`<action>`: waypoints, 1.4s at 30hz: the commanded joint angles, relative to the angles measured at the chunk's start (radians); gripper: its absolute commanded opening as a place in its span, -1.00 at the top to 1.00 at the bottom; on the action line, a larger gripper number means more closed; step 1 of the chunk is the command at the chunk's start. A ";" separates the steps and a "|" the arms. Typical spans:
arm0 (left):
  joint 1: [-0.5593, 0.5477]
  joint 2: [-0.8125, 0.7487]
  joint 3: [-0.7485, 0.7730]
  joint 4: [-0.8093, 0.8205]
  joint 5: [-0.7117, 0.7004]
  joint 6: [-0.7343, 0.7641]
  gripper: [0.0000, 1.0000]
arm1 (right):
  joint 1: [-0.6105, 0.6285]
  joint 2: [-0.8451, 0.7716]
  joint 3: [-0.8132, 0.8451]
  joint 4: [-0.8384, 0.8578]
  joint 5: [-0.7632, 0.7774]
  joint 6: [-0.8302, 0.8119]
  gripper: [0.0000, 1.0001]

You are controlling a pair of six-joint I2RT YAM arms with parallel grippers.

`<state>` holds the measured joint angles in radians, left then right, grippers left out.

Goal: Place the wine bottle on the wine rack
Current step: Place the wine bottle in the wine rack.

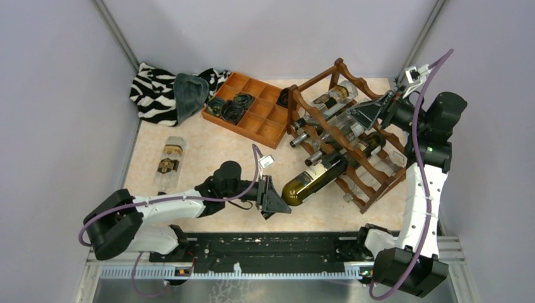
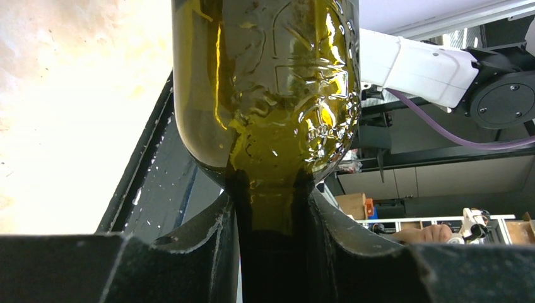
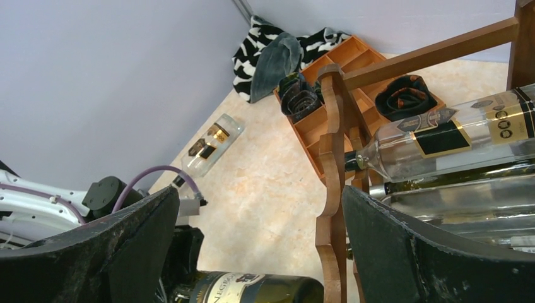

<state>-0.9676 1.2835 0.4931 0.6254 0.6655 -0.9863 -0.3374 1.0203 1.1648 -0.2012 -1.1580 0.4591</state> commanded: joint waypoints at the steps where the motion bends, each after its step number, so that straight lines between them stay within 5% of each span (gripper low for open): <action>1: 0.004 0.000 0.085 0.130 0.027 0.078 1.00 | -0.012 -0.022 -0.007 0.061 -0.022 0.007 -0.97; 16: 0.004 0.044 0.178 -0.049 -0.023 0.198 1.00 | -0.021 -0.023 -0.018 0.092 -0.030 0.036 -0.97; 42: 0.004 0.218 0.397 -0.126 -0.131 0.336 1.00 | -0.028 -0.032 -0.040 0.109 -0.040 0.050 -0.97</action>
<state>-0.9676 1.5005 0.7876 0.3935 0.5438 -0.7376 -0.3550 1.0077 1.1252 -0.1387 -1.1828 0.5098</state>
